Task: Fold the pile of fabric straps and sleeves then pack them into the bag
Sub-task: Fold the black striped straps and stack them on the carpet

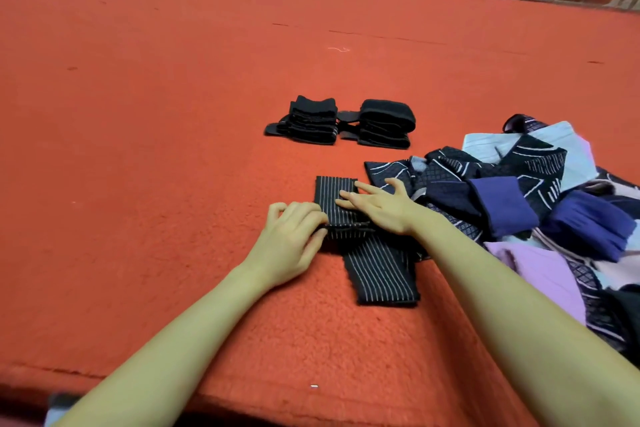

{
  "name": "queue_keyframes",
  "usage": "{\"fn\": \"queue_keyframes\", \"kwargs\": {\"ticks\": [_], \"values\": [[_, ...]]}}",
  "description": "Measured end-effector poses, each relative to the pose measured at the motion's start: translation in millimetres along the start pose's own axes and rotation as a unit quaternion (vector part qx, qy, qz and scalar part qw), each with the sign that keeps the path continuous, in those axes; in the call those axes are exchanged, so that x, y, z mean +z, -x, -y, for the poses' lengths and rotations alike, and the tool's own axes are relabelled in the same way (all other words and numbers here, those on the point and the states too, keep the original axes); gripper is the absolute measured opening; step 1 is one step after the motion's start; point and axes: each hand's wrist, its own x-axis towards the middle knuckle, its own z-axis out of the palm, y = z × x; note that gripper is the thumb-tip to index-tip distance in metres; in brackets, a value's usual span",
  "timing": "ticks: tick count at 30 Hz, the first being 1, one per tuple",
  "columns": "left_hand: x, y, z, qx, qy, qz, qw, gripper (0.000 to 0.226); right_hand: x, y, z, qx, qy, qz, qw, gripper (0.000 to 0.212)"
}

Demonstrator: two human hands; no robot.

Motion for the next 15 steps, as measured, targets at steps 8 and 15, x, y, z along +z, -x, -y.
{"fn": "queue_keyframes", "kwargs": {"ticks": [8,15], "values": [[0.6,-40.8,19.6,-0.131,0.008,-0.039,0.991,0.025,-6.3,16.7,5.3,0.022,-0.224,-0.159,0.961,0.047],[33.4,-87.1,43.7,-0.227,-0.03,0.073,0.971,0.019,5.2,-1.5,-6.3,0.049,-0.068,-0.222,0.972,0.049]]}}
